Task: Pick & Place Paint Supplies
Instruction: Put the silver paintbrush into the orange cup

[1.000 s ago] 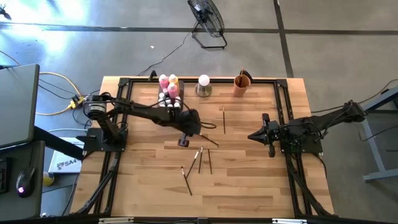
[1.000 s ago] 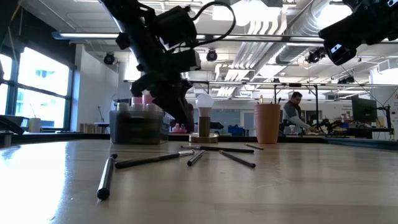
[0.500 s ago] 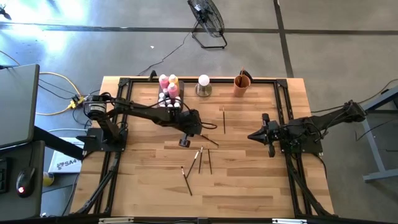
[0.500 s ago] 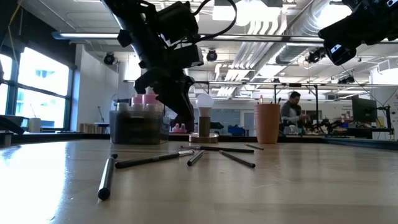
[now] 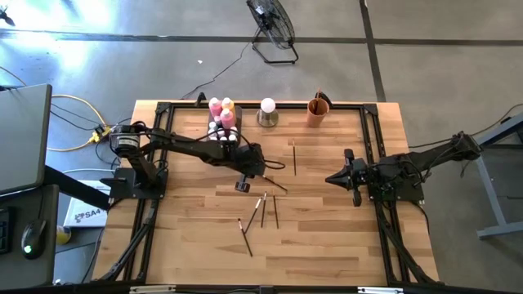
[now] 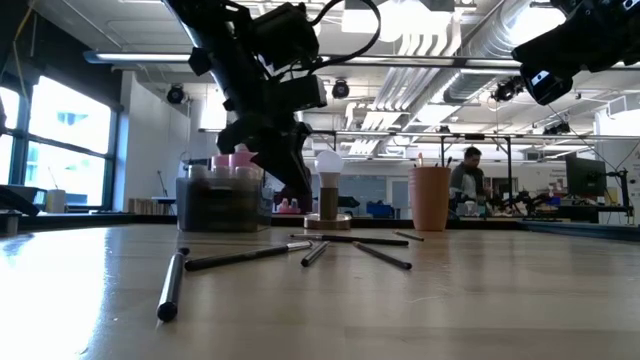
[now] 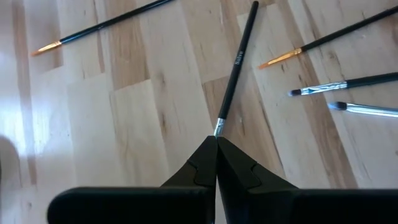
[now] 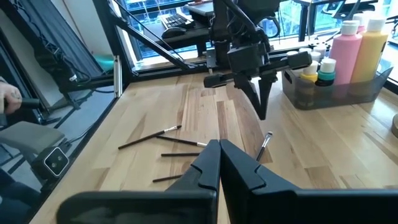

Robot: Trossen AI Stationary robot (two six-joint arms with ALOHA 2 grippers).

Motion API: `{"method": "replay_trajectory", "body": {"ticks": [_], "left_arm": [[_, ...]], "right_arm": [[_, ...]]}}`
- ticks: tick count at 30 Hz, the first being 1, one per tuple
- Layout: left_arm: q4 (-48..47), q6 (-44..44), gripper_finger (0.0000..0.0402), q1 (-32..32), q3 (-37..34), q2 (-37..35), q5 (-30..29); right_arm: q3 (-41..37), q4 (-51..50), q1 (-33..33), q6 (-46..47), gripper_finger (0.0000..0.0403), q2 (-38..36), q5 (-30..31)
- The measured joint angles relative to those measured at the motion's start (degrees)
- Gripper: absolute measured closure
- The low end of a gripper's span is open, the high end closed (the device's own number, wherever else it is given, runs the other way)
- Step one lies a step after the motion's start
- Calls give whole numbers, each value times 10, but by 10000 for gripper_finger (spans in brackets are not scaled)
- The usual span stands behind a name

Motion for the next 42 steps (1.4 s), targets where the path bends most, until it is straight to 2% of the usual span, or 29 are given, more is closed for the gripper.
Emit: {"method": "replay_trajectory", "body": {"ticks": [7, 16, 21, 34, 42], "left_arm": [[0, 0, 388, 0, 0, 0, -3], [0, -8, 299, 0, 0, 0, -60], [0, -21, 270, 0, 0, 0, -67], [0, -54, 265, 0, 0, 0, -64], [-33, -51, 265, 12, 0, 2, -1]], "right_arm": [[0, 0, 0, 0, 401, 0, -1], [0, 0, 0, -4, 401, 0, -1], [0, -1, 0, -4, 401, 0, 0], [0, -1, 0, -24, 401, 0, 1], [0, 0, 0, -35, 401, 0, 1]]}}
